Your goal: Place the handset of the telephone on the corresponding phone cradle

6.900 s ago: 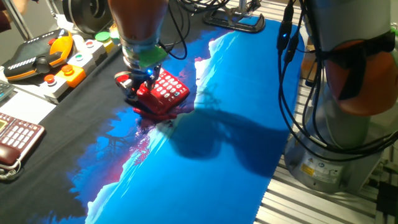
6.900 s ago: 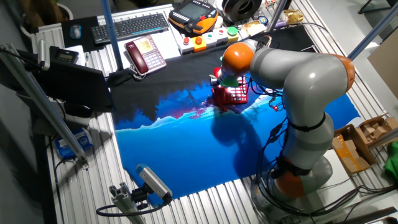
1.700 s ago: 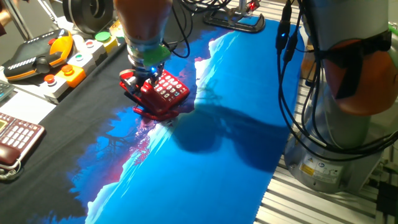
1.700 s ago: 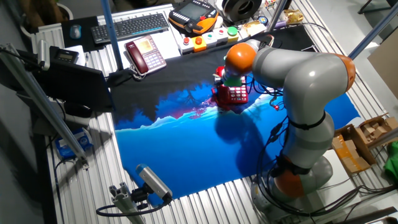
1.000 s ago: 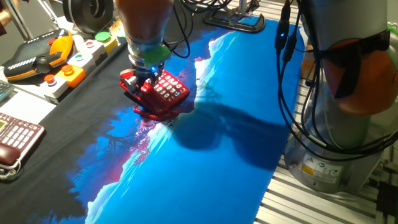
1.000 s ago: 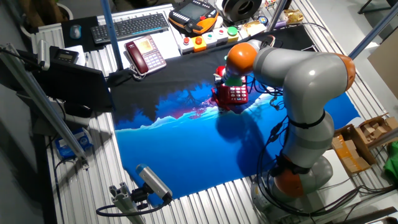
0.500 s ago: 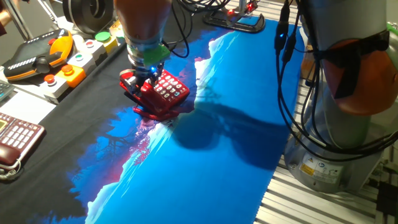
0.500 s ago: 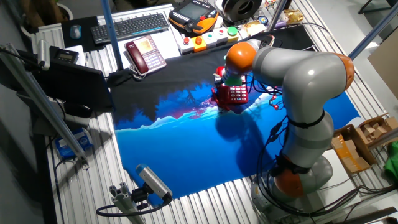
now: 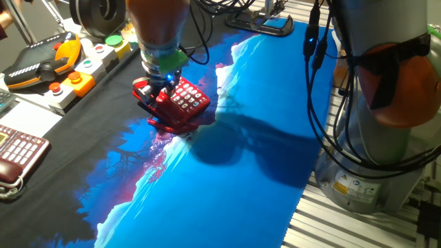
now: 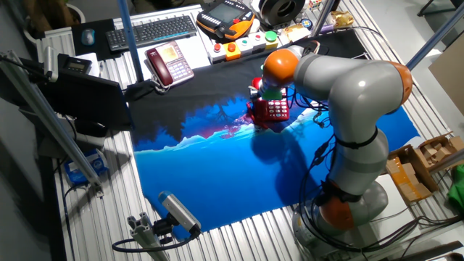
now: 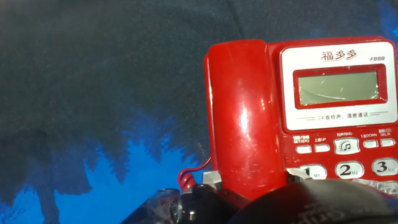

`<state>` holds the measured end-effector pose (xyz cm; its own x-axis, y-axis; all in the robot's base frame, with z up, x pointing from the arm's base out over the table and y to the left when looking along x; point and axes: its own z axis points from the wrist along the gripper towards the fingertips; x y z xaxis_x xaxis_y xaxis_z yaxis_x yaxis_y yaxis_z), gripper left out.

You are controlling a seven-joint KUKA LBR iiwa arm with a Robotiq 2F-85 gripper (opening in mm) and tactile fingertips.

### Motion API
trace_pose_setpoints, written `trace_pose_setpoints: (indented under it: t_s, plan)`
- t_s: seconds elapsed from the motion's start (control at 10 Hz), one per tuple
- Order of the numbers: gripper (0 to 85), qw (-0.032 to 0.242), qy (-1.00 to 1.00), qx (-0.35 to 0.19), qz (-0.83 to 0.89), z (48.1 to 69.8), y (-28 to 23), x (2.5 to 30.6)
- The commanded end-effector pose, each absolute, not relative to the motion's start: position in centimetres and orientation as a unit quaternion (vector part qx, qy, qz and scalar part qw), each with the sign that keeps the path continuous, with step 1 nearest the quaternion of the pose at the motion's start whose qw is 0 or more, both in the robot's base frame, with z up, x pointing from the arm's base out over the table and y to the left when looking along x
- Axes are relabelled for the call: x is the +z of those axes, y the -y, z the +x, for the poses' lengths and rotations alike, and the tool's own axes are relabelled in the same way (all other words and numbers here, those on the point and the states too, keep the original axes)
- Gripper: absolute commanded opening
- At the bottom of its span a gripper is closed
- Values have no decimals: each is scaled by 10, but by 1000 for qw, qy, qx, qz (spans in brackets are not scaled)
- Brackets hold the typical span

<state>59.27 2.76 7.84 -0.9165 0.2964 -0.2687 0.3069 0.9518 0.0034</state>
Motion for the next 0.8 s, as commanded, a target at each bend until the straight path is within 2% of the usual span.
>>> trace_pose_setpoints:
  t_s: [0.0,0.6,0.7]
  plan:
    - [7,134,-979,-20,154,593,-28,78]
    - [7,130,-979,-24,158,593,-26,75]
    - [73,129,-979,-24,156,593,-26,75]
